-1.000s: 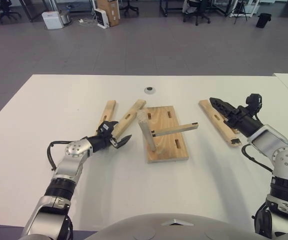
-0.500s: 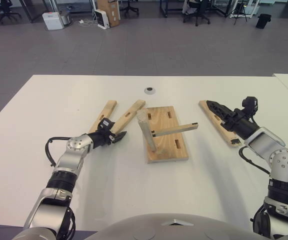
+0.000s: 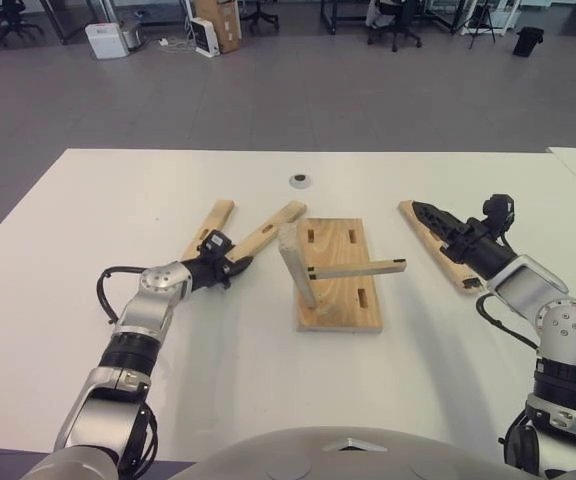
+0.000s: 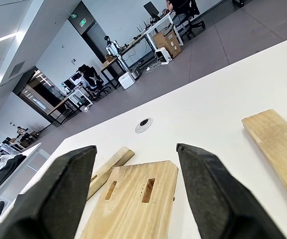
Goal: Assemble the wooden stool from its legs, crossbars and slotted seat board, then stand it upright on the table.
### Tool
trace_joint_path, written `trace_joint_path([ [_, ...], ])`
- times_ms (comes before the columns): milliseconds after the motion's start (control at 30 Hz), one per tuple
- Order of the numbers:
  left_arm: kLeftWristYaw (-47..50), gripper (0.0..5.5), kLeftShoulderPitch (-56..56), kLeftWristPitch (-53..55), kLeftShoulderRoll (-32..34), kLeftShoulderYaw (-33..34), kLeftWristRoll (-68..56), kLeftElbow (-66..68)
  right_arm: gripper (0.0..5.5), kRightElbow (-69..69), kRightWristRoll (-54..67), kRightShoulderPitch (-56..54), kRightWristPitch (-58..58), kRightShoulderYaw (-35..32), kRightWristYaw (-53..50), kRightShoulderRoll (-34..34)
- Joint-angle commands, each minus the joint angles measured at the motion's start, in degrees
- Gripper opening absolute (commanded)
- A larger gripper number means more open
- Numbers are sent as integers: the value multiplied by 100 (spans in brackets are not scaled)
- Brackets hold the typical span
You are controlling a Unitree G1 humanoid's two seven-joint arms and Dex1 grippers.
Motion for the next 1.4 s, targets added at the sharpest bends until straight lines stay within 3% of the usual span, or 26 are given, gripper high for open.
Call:
trace_joint_path([
  [33,-26,207,-1245,-42,63,525,-394,-210,299,38,343,-570,-25,-265,-37,-24],
  [133,-743,207,-1737,353,23,738,-1110,-538,299,-125,776,-968,74,-308,66,-55],
  [267,-1957,207,-2056,1522,33,796,-2356,-1082,380,-498,1858,-1644,266,-208,330,-72],
  [433,-2599,207,-2044,3595,24,935,-4145,-2014,479,-602,2781,-2030,283,-137,408,-227],
  [600,-2855,207,-1794,4371,269,773,-4618,-2506,488,-468,3227,-2130,209,-174,451,-389],
  [1100,-2704,207,-1849,4448,219,982,-4810,-2298,215,-596,3548,-1861,147,79,757,-721],
  [1300,-2181,207,-2048,3835,-56,1209,-4515,-1904,204,-395,3187,-2110,-74,229,366,-677],
  [1400,-1521,289,-2477,3320,-209,1833,-4445,-1080,204,0,2645,-2411,-361,156,43,-879],
])
